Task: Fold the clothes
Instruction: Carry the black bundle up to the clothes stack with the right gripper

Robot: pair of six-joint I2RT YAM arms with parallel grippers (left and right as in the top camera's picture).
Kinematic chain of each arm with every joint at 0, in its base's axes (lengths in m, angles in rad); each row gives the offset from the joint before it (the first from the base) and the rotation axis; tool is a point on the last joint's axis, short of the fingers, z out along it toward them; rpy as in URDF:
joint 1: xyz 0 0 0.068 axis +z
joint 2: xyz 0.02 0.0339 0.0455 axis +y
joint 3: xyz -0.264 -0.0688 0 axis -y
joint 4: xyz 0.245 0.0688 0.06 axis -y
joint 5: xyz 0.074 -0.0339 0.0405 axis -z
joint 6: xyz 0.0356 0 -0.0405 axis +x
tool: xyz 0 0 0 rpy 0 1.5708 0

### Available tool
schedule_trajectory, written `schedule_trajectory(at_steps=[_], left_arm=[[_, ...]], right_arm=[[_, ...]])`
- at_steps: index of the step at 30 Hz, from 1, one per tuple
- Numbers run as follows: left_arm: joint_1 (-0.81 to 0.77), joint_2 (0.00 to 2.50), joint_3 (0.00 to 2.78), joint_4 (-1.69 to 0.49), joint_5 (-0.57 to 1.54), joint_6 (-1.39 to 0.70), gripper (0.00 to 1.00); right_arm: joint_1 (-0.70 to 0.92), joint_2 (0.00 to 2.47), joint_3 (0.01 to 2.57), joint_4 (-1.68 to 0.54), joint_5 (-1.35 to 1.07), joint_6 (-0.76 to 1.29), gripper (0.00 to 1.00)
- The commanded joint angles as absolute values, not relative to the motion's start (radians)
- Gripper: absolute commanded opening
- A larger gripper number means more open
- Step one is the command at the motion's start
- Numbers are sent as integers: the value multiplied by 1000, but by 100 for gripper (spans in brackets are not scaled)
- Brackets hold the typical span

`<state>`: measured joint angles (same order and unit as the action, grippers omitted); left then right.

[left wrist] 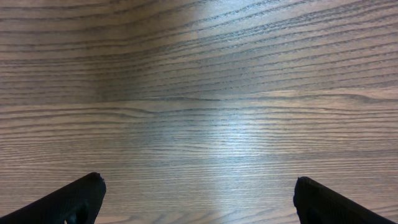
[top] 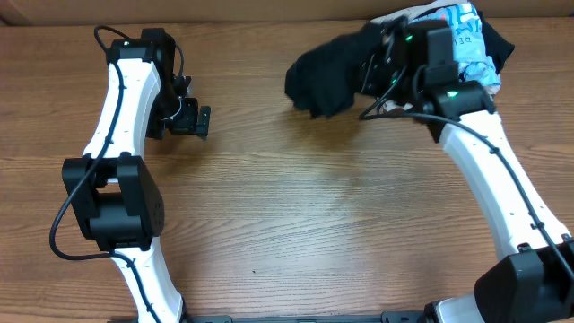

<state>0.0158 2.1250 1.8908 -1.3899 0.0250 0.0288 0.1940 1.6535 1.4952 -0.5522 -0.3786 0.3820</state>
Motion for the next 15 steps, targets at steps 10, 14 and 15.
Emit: schedule_trajectory(at_steps=[10, 14, 15], left_arm=[[19, 2120, 1886, -1381, 27, 45, 100], [19, 2120, 1885, -1380, 27, 45, 100], [19, 2120, 1885, -1380, 27, 45, 100]], right_arm=[[-96, 1664, 1566, -175, -481, 340, 4], [-153, 1723, 1566, -106, -503, 372, 4], [-167, 1742, 1566, -100, -511, 374, 4]])
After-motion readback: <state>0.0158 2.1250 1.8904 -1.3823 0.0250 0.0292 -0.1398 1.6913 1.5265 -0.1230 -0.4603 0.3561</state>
